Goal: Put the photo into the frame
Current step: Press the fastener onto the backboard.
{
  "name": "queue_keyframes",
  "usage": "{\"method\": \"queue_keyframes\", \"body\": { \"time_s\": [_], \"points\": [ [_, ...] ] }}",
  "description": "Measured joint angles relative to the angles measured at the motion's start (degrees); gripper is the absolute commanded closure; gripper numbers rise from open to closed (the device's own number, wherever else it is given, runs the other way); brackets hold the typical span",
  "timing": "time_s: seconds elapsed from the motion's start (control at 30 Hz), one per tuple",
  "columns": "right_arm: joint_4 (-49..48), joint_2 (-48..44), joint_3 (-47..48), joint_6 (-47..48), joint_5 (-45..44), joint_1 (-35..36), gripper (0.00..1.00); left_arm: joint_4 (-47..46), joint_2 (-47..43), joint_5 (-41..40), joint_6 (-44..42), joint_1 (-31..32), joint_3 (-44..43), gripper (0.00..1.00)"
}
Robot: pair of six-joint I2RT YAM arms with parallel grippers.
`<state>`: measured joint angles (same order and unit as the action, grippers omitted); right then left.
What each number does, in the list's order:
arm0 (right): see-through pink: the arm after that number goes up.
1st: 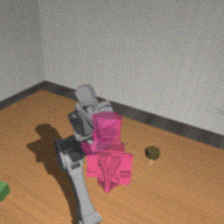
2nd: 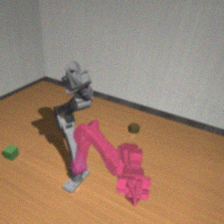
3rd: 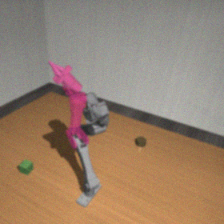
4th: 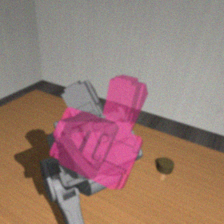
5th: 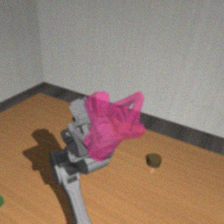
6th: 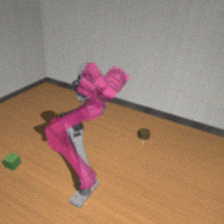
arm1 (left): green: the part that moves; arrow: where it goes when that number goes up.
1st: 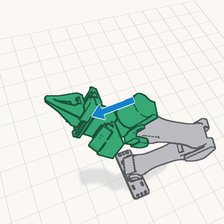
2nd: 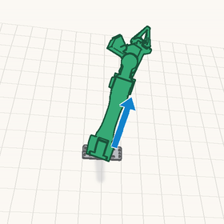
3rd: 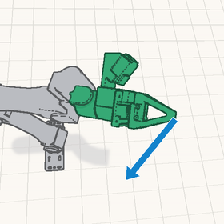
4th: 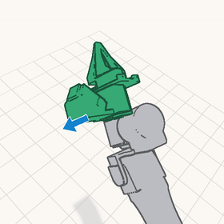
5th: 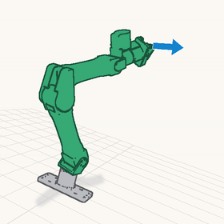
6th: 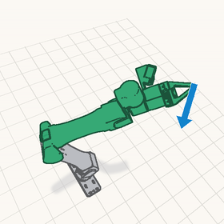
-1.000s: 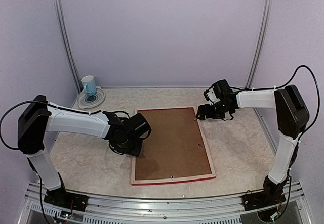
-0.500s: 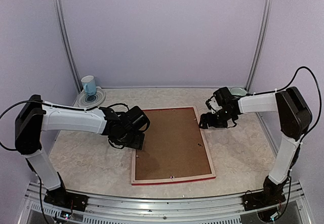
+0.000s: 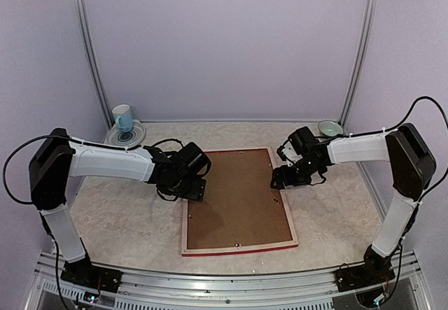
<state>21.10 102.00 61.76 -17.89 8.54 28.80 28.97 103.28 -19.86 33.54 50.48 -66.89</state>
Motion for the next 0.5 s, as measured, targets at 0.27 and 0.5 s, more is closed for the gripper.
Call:
{"method": "queue_keyframes", "body": {
  "time_s": [0.27,0.5],
  "points": [
    [2.12,-1.51,-2.21,0.07,-1.90,2.12,0.23,-0.90,1.70,-0.33,-1.31,0.02,-3.93,0.23],
    [2.95,-1.84,-3.21,-0.02,-3.17,3.10,0.25,-1.53,4.33,-0.31,-2.10,0.83,-4.76,0.22]
  ]
}}
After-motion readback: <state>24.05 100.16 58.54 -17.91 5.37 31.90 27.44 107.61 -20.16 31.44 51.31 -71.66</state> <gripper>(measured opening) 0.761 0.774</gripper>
